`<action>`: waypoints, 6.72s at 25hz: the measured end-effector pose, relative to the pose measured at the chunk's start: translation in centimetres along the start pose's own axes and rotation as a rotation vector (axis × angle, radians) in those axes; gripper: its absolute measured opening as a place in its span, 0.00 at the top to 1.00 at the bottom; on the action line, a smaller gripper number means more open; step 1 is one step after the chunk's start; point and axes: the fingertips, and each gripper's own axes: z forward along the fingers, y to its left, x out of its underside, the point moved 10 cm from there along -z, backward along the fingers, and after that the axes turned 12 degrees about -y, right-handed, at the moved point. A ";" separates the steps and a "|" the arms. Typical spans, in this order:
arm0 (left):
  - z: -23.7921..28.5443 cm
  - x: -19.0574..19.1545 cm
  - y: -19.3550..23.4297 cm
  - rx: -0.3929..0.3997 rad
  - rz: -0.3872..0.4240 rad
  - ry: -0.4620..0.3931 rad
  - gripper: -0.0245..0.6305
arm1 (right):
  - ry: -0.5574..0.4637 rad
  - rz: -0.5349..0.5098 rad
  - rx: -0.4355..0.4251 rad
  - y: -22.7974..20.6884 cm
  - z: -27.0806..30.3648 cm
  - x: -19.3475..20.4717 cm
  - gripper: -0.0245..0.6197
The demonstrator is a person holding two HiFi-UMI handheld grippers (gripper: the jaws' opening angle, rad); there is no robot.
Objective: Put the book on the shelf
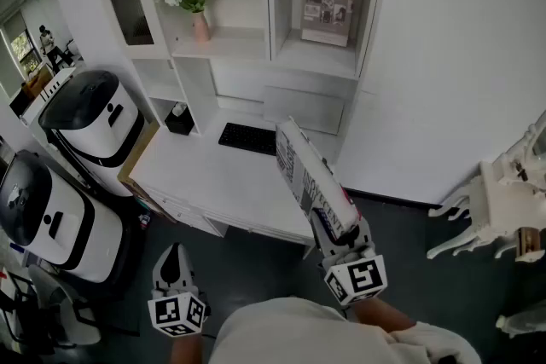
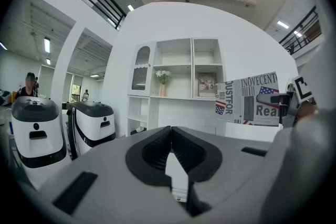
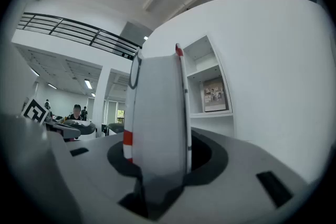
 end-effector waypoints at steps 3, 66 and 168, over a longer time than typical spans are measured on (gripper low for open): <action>0.1 0.1 -0.2 0.003 0.000 0.001 0.95 | 0.000 -0.004 -0.001 -0.1 -0.1 0.1 0.70; 20.2 2.2 19.6 0.140 -0.038 0.028 0.95 | -0.026 -0.150 0.144 6.3 23.5 3.7 0.70; 48.4 5.7 27.8 0.503 -0.034 0.116 0.95 | 0.832 -1.364 -0.126 -1.9 62.4 10.0 0.61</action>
